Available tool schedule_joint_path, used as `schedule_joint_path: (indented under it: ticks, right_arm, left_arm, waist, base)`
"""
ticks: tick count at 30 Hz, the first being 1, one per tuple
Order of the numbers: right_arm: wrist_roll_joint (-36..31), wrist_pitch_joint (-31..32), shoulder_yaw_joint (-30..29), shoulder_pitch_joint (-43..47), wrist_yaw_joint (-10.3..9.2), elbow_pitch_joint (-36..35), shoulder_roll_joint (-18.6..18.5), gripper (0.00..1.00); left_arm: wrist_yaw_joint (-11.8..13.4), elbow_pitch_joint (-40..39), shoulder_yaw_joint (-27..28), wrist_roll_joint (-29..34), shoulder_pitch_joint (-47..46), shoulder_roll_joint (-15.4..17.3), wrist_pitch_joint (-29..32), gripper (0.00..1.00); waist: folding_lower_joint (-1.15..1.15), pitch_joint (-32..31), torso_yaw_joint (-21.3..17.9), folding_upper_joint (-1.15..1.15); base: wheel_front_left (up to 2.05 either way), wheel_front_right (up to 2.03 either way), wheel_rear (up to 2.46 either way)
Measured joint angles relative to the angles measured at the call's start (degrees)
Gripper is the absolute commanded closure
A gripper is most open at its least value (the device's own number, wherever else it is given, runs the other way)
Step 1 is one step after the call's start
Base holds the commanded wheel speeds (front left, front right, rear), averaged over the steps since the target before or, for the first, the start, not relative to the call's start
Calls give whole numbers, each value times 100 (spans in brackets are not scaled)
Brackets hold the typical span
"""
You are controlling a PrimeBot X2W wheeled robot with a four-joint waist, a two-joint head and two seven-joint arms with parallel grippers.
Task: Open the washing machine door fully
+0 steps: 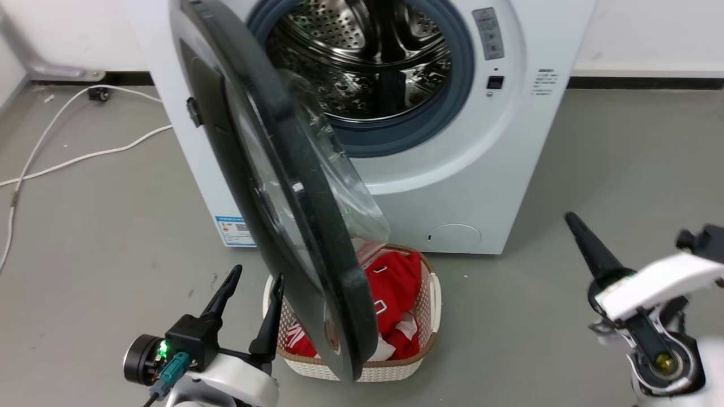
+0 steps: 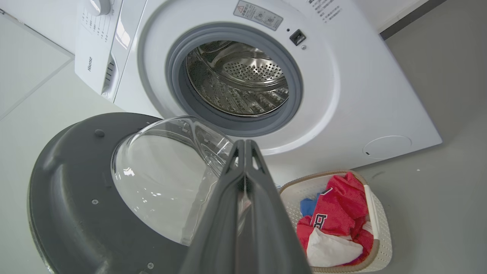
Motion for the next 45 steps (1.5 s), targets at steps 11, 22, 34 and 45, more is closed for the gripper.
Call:
schedule_joint_path:
  ticks: [11,22,34,45]
  right_arm:
    - [-2072,-1303,-337,1043,1,-776,5,0]
    - [-4949,-2075,-314,1407,2,-1462,-88,0]
    - [-5079,-2328,-41,1763,2,-857,91,0]
    - [-5004,-2381,93,1757,2,-862,122,0]
  left_arm:
    - [280,88,263,-141,130,97,51,0]
    - [479,-175,248,-102,248,185,130,0]
    - [526,-309,191,-114,403,270,255,0]
    - [579,-334,168,-170,402,300,302,0]
  waist:
    - [0,-49,-318,0]
    - [0,-124,-138,0]
    - [0,-179,-111,0]
    - [1,-197,-147,0]
  base:
    - [0,0,0]
    - [0,0,0]
    - [0,0,0]
    - [0,0,0]
